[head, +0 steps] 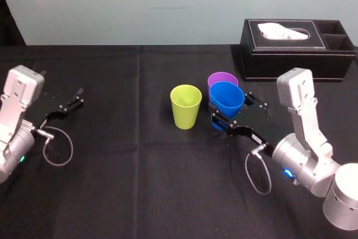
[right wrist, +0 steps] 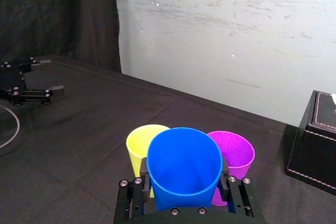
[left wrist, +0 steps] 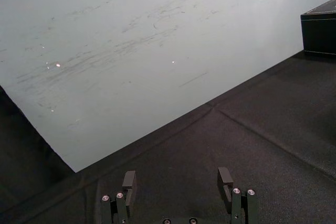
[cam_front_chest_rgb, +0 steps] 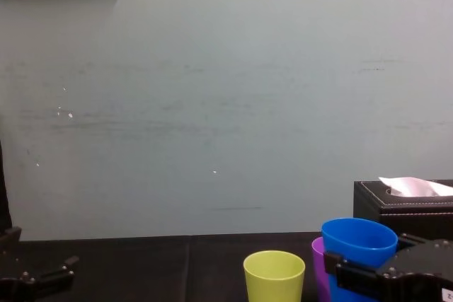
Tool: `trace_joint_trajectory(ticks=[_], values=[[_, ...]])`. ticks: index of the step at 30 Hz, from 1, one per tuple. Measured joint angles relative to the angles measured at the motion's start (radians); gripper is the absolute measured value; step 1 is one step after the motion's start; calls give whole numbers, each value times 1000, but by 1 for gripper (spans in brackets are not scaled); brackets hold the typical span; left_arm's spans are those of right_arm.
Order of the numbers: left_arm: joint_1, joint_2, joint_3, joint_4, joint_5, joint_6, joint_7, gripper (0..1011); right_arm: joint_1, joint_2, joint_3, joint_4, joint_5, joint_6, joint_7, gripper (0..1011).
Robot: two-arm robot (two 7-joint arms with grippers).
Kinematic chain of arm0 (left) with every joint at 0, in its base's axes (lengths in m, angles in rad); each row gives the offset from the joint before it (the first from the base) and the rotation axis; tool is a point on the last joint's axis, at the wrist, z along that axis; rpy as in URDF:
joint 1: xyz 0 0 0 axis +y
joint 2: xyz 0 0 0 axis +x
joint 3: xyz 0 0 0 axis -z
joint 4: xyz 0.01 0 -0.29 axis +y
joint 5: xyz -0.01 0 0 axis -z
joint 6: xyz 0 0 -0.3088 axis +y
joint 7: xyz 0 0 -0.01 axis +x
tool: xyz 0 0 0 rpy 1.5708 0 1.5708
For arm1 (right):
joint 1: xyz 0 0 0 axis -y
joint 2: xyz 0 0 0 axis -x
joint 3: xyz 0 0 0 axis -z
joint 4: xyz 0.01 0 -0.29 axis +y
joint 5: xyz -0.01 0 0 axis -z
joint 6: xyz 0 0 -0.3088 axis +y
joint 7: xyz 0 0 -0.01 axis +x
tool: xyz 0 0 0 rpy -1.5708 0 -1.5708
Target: Stack the three plastic cups sequentially using one hand.
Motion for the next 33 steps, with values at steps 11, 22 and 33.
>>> trace_joint_trajectory(ticks=[11, 22, 33], values=[[0, 0, 0, 0, 0, 0, 0, 1011, 0, 6, -1, -20, 4, 11, -1, 724], [0, 0, 0, 0, 0, 0, 0, 1011, -10, 14, 2, -60, 16, 43, -2, 724], [0, 0, 0, 0, 0, 0, 0, 1011, -11, 20, 4, -85, 21, 53, -8, 724]])
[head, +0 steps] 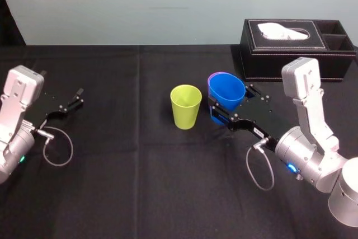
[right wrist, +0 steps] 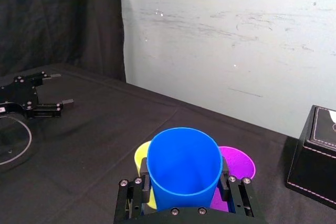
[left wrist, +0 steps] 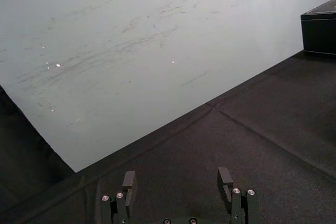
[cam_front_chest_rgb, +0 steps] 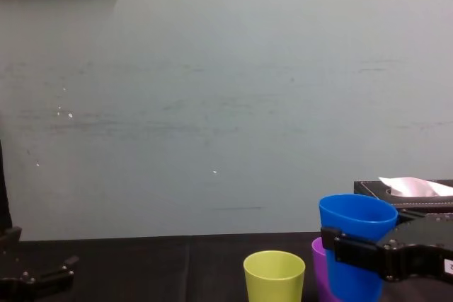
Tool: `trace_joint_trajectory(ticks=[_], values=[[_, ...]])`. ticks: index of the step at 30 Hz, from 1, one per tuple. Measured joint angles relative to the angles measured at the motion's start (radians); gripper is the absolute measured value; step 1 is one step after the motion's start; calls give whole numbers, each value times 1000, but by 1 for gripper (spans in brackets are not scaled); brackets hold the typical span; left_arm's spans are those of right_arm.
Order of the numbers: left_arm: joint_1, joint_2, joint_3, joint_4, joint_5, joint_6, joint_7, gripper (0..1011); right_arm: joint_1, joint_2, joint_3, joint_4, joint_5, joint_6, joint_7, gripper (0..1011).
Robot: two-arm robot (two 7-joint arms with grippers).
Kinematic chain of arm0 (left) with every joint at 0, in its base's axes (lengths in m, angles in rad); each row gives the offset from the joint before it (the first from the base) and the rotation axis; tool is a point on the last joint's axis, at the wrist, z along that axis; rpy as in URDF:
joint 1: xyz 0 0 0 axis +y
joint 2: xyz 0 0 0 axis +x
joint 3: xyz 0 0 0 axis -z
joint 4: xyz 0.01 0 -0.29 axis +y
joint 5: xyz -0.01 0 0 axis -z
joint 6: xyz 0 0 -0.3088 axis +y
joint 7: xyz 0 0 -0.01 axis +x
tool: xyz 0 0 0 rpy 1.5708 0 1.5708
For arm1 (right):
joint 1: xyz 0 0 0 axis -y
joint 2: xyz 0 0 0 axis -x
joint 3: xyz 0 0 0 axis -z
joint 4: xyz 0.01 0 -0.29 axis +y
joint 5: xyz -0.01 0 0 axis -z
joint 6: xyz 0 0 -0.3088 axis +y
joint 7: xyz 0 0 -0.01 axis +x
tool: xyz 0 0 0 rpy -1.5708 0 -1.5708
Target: Stack the three plastic cups sequentially using one hand.
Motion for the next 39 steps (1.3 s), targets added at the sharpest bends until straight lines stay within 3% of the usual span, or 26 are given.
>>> trace_joint_trajectory(ticks=[25, 39], values=[[0, 0, 0, 0, 0, 0, 0, 1011, 27, 1, -3, -14, 8, 30, -8, 724], [0, 0, 0, 0, 0, 0, 0, 1011, 61, -12, -8, 18, 1, 32, -15, 724]])
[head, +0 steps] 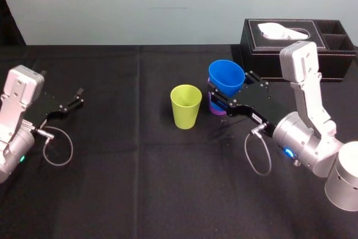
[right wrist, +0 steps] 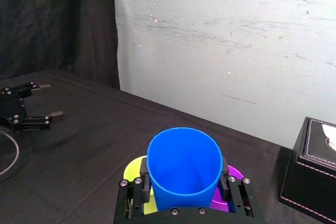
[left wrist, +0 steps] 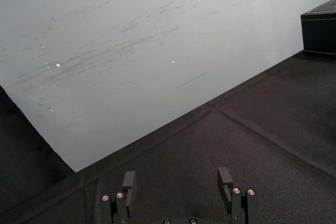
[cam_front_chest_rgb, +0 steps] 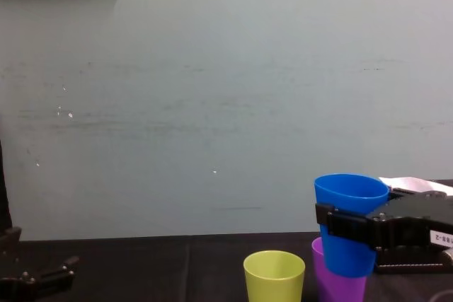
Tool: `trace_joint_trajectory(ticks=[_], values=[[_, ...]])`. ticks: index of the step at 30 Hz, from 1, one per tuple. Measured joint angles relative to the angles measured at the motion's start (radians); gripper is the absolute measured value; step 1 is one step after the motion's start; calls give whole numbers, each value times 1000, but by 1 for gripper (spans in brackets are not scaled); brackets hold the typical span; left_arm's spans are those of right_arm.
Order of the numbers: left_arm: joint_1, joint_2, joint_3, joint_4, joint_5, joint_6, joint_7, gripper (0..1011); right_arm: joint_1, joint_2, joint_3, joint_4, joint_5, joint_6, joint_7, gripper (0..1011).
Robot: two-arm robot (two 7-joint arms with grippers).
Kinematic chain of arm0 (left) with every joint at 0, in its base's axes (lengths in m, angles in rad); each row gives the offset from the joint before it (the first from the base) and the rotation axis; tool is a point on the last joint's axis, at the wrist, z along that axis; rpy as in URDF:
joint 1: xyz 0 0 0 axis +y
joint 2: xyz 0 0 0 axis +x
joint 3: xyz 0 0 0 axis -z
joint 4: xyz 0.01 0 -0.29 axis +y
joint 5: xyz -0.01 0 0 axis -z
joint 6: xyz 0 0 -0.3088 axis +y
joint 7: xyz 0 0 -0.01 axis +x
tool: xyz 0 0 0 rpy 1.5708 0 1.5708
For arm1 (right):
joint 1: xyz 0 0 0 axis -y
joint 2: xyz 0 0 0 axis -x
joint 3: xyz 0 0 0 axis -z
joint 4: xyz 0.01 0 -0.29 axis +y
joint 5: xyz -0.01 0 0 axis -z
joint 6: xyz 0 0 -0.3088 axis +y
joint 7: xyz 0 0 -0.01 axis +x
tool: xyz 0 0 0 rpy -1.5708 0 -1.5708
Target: Stack the three plastic cups sequentially using one hand.
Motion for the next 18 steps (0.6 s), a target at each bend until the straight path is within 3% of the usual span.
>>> trace_joint_trajectory(ticks=[18], values=[[0, 0, 0, 0, 0, 0, 0, 1011, 51, -17, -3, 46, -8, 7, -1, 723]])
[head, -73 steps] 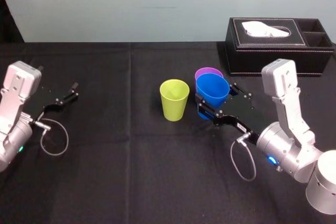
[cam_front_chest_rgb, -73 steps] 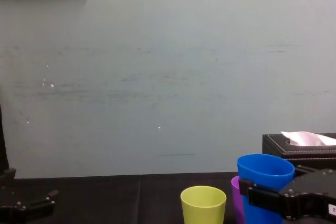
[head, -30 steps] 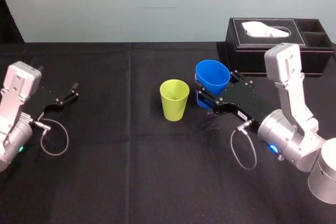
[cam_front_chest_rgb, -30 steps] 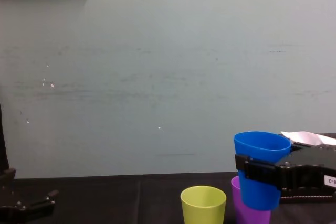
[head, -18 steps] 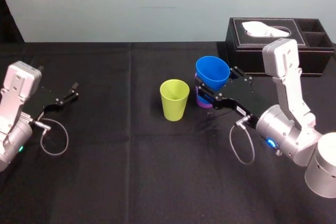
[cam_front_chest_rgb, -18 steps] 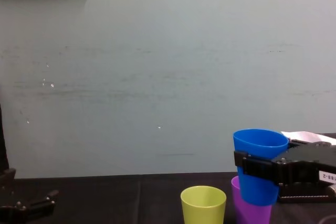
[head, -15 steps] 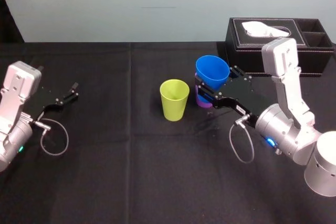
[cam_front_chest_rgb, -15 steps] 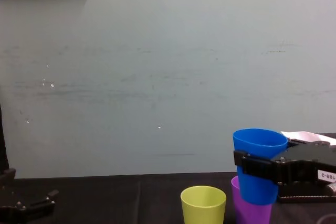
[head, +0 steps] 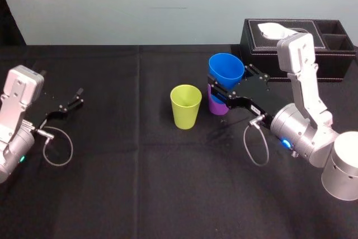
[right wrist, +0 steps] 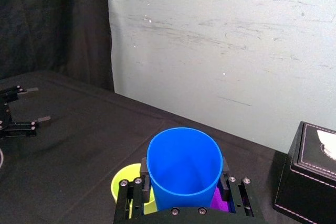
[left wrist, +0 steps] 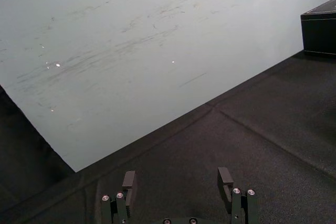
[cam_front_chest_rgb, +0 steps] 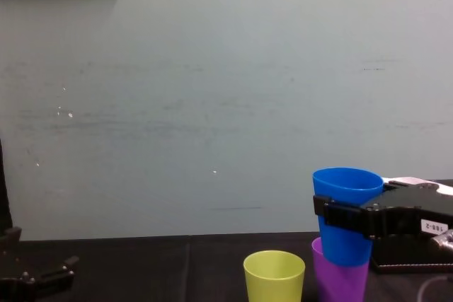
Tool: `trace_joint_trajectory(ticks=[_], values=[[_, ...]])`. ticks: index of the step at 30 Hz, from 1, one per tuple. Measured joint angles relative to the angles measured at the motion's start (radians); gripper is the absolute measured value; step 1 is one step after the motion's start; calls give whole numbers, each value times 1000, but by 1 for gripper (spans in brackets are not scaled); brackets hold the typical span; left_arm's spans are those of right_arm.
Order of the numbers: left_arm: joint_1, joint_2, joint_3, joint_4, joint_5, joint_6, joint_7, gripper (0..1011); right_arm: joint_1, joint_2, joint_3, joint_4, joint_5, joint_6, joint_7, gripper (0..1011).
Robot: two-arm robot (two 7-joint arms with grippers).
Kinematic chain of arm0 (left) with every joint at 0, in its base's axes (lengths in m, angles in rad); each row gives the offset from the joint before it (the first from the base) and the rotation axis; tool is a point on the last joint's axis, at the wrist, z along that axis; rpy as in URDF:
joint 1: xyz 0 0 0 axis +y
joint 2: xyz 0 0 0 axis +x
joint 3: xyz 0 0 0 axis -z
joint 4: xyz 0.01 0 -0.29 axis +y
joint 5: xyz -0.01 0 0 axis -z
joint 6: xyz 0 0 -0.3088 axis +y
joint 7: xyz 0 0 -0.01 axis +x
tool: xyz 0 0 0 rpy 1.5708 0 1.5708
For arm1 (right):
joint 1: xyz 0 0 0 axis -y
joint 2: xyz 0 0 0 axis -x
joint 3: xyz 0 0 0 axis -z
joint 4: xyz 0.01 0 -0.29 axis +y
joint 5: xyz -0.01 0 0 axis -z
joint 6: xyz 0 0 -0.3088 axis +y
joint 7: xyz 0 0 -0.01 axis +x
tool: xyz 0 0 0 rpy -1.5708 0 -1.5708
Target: Stack the three plastic cups sequentially using one hand.
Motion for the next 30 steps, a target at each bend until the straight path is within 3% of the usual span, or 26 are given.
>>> trace_joint_trajectory(ticks=[30], values=[[0, 0, 0, 0, 0, 0, 0, 1011, 67, -24, 6, 61, 1, 26, -3, 723]])
